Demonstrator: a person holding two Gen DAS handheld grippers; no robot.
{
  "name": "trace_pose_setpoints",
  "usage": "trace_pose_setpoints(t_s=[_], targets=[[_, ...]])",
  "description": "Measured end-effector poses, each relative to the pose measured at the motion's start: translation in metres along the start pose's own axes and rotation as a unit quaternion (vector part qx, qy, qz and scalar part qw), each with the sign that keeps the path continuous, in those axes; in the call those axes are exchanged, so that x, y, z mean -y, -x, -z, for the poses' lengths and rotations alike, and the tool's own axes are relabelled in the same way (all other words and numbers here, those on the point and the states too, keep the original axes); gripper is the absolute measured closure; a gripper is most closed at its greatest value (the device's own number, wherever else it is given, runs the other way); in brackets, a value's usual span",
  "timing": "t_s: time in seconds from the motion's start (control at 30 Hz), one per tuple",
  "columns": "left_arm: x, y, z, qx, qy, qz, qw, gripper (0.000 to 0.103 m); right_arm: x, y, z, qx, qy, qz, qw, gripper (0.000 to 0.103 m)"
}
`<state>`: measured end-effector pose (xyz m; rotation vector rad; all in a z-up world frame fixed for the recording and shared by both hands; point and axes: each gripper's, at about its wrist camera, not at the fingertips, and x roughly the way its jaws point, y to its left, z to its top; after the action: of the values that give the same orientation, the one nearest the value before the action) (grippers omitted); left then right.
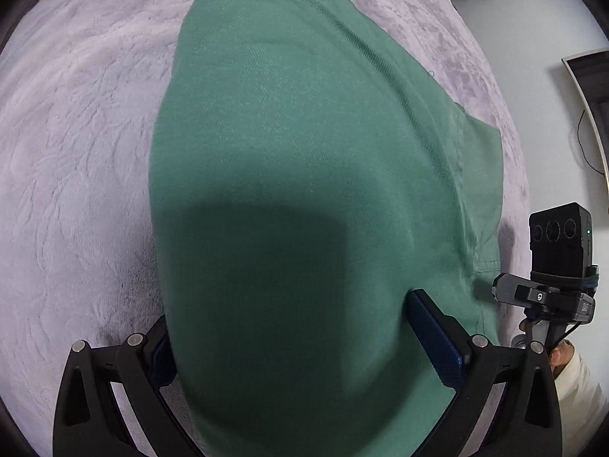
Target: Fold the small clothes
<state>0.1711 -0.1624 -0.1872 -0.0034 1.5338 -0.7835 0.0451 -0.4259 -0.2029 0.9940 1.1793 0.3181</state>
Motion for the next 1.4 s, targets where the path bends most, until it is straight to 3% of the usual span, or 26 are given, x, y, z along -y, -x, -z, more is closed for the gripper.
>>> trace_pose_setpoints(t_s=[0.1,0.13,0.17,0.2,0.23,0.3,0.37,0.47,0.73,0.93,1.13,1.2,1.3,1.4], targets=[[0.001,-0.003,0.0,0.002,0.004,-0.001,1.0,0.0,0.001,0.0,0.0,0.009,-0.014,-0.008,1.0,0.017],[0.002,-0.002,0.0,0.002,0.004,0.0,1.0,0.0,0.001,0.0,0.0,0.012,-0.021,-0.007,1.0,0.023],[0.003,0.0,0.0,0.003,0.002,0.001,1.0,0.006,0.002,0.001,0.001,0.012,-0.029,-0.006,0.999,0.031],[0.003,0.003,0.002,0.004,-0.001,-0.002,1.0,0.01,0.005,0.0,0.002,0.01,-0.04,-0.01,0.999,0.061],[0.003,0.007,0.003,0.006,-0.005,-0.006,1.0,0.018,0.008,0.001,0.003,0.014,-0.055,-0.028,0.998,0.075],[0.002,0.016,0.006,0.013,-0.011,-0.006,0.9998,0.03,0.006,0.003,0.008,0.023,-0.066,-0.058,0.996,0.079],[0.003,0.025,0.008,0.019,-0.014,0.002,0.9997,0.044,-0.003,0.004,0.013,0.029,-0.069,-0.071,0.995,0.079],[0.004,0.041,0.01,0.025,-0.018,0.018,0.9993,0.051,-0.02,0.006,0.02,0.039,-0.07,-0.089,0.993,0.079],[-0.006,0.091,0.025,0.034,-0.041,0.05,0.9974,0.052,-0.055,0.016,0.045,0.064,-0.071,-0.113,0.989,0.079],[-0.034,0.13,0.057,0.026,-0.06,0.053,0.9964,0.051,-0.062,0.01,0.063,0.068,-0.076,-0.118,0.988,0.079],[-0.089,0.15,0.114,-0.001,-0.063,0.024,0.9977,0.051,-0.074,-0.057,0.12,0.055,-0.112,-0.123,0.985,0.079],[-0.107,0.148,0.133,-0.01,-0.062,0.01,0.998,0.051,-0.072,-0.078,0.133,0.047,-0.12,-0.115,0.985,0.079],[-0.134,0.134,0.153,-0.031,-0.042,-0.005,0.9986,0.051,-0.063,-0.104,0.138,0.036,-0.14,-0.068,0.987,0.076],[-0.149,0.142,0.165,-0.018,-0.027,0.002,0.9995,0.051,-0.065,-0.092,0.137,0.056,-0.151,-0.008,0.987,0.066]])
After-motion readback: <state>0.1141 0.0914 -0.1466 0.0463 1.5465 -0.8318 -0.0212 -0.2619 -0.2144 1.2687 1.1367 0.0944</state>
